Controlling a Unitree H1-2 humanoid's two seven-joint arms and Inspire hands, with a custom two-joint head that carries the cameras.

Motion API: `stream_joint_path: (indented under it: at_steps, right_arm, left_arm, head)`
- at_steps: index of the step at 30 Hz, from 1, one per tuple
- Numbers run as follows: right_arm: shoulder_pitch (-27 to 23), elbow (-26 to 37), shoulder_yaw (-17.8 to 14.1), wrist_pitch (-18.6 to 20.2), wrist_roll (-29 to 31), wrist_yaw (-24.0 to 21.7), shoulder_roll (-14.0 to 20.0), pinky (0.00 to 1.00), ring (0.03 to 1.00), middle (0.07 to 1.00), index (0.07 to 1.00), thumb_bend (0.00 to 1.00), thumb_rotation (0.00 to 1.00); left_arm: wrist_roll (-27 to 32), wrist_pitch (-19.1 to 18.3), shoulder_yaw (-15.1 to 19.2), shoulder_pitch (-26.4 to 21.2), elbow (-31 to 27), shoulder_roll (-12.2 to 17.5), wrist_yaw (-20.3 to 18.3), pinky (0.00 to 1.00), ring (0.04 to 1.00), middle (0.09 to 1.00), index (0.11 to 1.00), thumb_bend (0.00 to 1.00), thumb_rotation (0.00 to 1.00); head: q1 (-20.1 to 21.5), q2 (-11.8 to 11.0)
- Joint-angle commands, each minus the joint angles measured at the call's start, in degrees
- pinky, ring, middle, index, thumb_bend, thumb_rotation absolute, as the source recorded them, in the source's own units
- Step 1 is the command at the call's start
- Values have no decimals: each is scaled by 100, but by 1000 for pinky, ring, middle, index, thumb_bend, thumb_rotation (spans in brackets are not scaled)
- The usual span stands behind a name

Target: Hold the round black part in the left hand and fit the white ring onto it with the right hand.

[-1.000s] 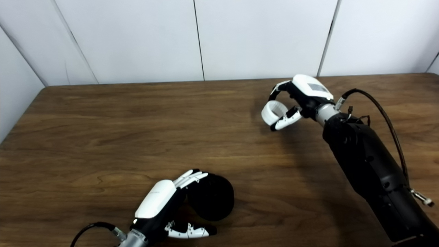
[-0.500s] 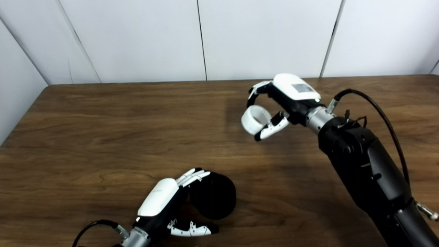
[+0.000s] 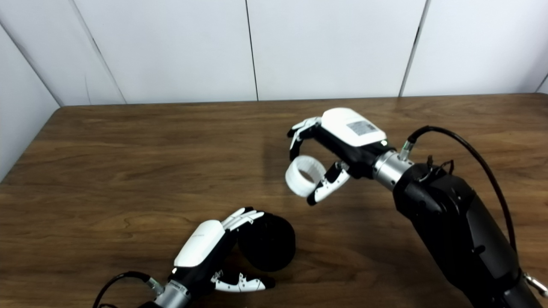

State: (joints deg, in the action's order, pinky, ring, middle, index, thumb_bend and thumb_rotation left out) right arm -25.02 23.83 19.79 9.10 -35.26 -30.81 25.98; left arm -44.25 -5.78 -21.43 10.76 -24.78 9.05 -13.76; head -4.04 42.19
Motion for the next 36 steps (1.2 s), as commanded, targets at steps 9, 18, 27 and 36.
stream_joint_path:
  at_steps: [9,18,27,36]
  right_arm:
    - [139,760,35,-224,91,-333,-3,702,855,795,492,525,149]
    - [237,1007,187,-337,29,-698,-23,730,866,795,493,525,147]
    - [228,1022,273,-404,-20,-813,-132,760,882,794,493,525,146]
    - [151,837,424,-608,-95,-869,-285,767,876,794,493,525,147]
  left_arm:
    - [-145,-149,-37,-44,138,-13,-113,835,952,898,842,869,303]
    - [-223,-264,-66,-55,111,-58,-206,836,954,899,842,865,311]
    - [-188,-293,-67,-49,108,-78,-198,844,956,900,840,867,308]
    - [-170,-279,-87,-47,130,-87,-169,843,953,900,844,862,313]
  head:
    - [21,18]
    - [18,26]
    - [33,24]
    - [41,32]
